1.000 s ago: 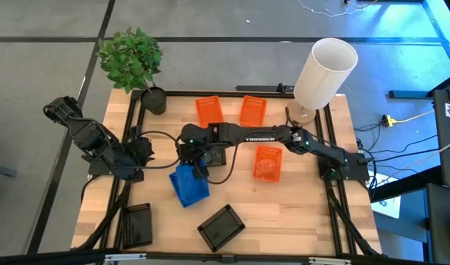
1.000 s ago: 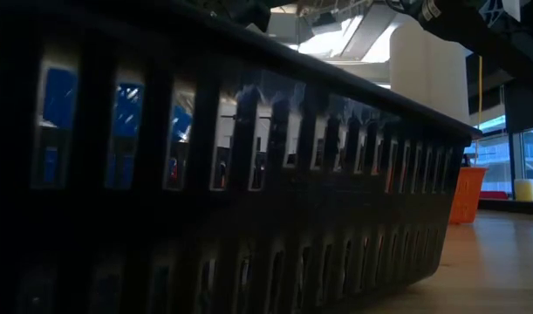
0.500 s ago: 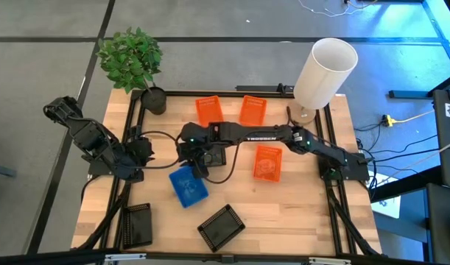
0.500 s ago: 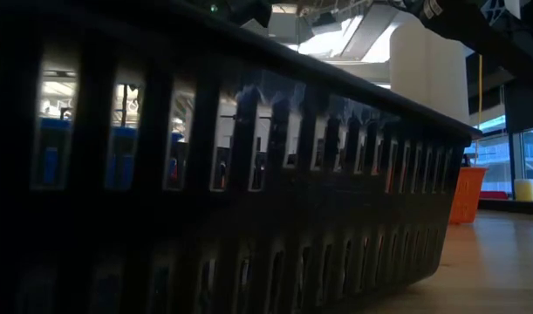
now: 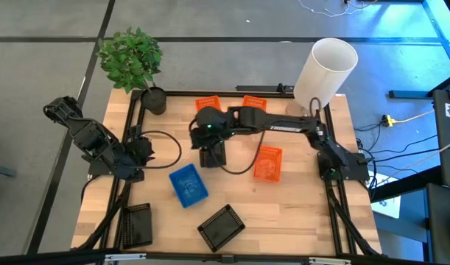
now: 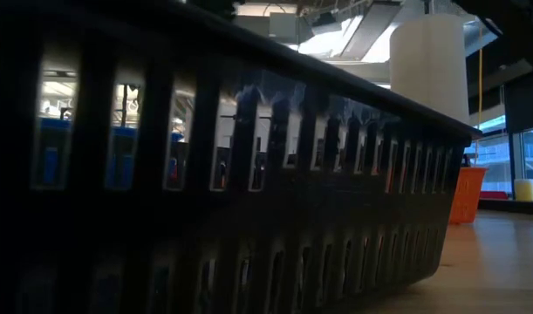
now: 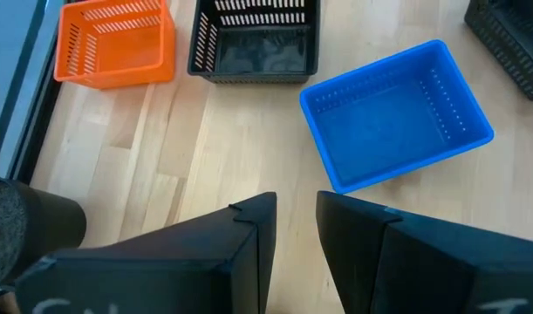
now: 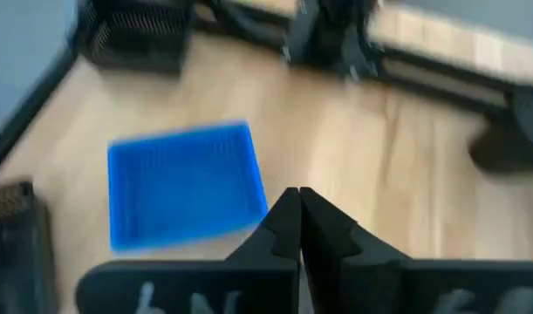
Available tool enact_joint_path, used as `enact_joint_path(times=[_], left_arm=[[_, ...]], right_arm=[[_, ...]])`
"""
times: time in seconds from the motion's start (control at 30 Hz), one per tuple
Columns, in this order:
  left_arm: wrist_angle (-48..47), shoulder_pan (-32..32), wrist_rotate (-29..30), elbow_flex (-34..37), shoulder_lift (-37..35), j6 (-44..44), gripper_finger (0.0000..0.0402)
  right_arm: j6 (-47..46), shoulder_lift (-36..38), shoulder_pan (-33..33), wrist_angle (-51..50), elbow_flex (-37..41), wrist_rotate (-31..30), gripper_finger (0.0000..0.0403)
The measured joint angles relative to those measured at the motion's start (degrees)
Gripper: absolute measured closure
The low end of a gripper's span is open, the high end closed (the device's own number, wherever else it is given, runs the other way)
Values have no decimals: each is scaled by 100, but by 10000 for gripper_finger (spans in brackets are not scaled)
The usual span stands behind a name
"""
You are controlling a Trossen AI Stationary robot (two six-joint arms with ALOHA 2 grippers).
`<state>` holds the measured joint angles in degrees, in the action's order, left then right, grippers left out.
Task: Stack baskets by color
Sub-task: Stack the bottom blue bin on top of the top blue bin
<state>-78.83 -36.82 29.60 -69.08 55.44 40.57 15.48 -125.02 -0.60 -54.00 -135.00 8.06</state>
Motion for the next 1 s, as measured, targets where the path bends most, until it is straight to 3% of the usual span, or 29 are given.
enact_joint_path(times=[0.3,0.4,0.7,1.0], left_arm=[[5,0,138,0,0,137,325],[5,0,138,0,4,135,325],[5,0,123,0,4,134,325],[3,0,103,0,4,132,325]], right_arm=[[-441,409,0,-2755,18,-243,402],[-552,416,36,-3029,323,-56,402],[-189,396,82,-1172,2186,1530,403],[-20,394,126,1140,3829,2299,403]])
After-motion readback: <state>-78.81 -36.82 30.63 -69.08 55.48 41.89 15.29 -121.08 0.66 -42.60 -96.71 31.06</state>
